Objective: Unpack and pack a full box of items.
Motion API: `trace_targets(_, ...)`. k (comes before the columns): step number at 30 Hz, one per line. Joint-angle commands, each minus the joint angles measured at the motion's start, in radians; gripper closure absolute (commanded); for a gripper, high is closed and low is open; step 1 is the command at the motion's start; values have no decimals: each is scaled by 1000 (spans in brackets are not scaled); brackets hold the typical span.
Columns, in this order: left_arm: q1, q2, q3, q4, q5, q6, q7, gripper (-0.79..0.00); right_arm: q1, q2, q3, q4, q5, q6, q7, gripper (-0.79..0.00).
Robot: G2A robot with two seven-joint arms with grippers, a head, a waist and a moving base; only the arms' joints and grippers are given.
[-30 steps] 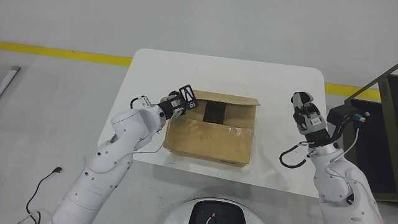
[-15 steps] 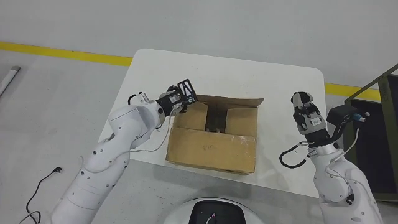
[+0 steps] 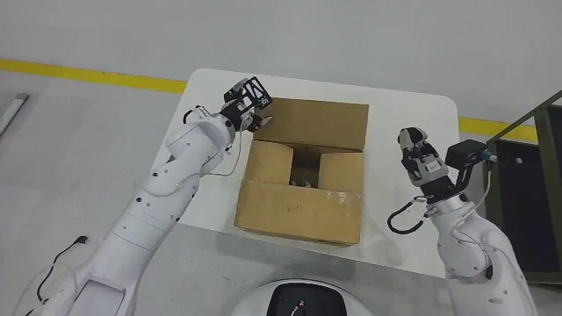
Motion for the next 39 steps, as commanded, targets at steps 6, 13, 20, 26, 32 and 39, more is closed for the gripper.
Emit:
trace_targets(6,-45,-19,5,104,-11,23,30,-785,152,-9,-122,137,-24,65,78,0)
trace_targets(13,-17,-4,-56,57,-19,-5,34,-785,293,-27,-258,306,-73,131,109,0)
trace_targets(20,84,35,-178,-126,-27,-60,-19,-785,365,-41,-330,401,-81,181,151,0)
trace_targets(26,183,63,-269,-283,-62,-181,-63,-785,377,-47,-337,391,-34,168,119,0)
trace_targets(32,247,73,-335,-381,-283,-306,-83,-785,300,-34,-235,256,46,72,3,0)
trace_targets(39,268,77,-350,-396,-640,-472,-182,-785,125,-2,-45,102,39,-60,-23,0)
